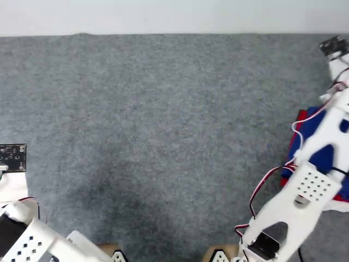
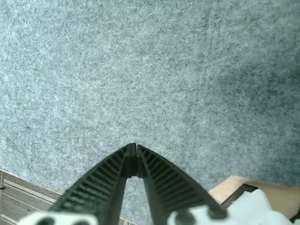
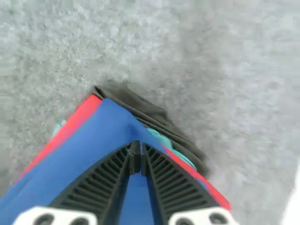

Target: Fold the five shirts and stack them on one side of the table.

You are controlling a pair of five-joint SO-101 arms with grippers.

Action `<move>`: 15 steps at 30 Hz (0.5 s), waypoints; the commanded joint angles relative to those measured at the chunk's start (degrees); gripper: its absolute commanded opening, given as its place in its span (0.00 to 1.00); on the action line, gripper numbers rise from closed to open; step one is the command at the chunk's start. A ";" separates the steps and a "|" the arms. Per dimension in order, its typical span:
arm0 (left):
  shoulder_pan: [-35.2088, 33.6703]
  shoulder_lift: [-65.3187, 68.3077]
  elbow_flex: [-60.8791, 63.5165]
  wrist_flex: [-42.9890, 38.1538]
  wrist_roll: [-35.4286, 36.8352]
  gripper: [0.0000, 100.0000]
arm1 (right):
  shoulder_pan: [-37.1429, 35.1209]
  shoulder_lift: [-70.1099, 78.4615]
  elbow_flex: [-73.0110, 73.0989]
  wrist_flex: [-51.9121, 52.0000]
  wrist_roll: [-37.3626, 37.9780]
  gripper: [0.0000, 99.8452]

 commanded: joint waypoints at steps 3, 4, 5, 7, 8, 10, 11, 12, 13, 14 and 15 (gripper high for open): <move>0.35 -0.53 -0.22 -0.53 -0.18 0.00 | 8.22 -2.07 -6.59 1.54 0.62 0.01; 0.35 -0.53 -0.22 -0.53 -0.18 0.00 | 9.71 -0.75 -6.42 0.75 2.02 0.01; 0.35 -0.53 -0.22 -0.53 -0.18 0.00 | 11.30 0.92 -6.42 -0.04 3.52 0.01; 0.35 -0.53 -0.22 -0.53 -0.18 0.00 | 14.11 5.58 -6.86 -2.86 5.98 0.01; 0.35 -0.53 -0.22 -0.53 -0.18 0.00 | 15.34 7.78 -6.95 -4.97 6.51 0.01; 0.35 -0.53 -0.22 -0.53 -0.18 0.00 | 16.92 12.09 -6.95 -9.71 6.86 0.01; 0.35 -0.53 -0.22 -0.53 -0.18 0.00 | 17.27 13.85 -6.95 -11.38 6.86 0.01; 0.35 -0.53 -0.22 -0.53 -0.18 0.00 | 17.36 15.08 -7.21 -12.62 6.86 0.01; 0.35 -0.53 -0.22 -0.53 -0.18 0.00 | 17.27 15.43 -8.26 -12.88 6.86 0.01; 0.35 -0.53 -0.22 -0.53 -0.18 0.00 | 17.19 15.43 -9.58 -12.44 6.68 0.01; 0.35 -0.53 -0.22 -0.53 -0.18 0.00 | 16.84 15.34 -11.60 -11.47 6.59 0.01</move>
